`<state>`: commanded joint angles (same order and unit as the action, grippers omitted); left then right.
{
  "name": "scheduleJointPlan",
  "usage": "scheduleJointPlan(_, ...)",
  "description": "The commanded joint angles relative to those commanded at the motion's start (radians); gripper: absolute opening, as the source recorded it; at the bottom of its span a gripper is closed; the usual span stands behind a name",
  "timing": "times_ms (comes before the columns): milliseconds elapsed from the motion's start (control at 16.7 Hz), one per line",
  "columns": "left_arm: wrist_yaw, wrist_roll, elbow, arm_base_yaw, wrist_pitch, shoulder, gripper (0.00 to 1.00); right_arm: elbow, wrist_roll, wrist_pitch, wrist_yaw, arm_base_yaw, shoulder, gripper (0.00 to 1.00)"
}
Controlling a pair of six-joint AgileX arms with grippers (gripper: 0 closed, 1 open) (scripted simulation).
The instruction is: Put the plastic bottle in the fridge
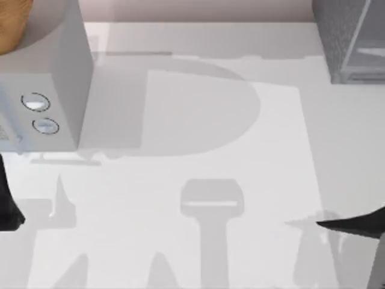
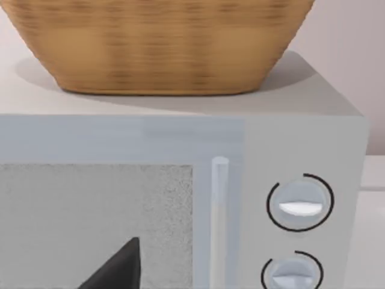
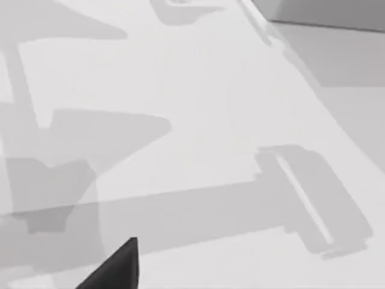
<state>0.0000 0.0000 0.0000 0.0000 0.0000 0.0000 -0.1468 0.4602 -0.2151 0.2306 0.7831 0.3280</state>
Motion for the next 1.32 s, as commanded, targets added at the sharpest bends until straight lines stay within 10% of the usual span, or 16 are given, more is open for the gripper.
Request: scheduleJointPlan(1320, 0.000, 0.000, 0.000, 0.000, 0.000, 0.000, 1.00, -0.506, 1.850, -0.966, 0.767, 3.011, 1.404, 1.00)
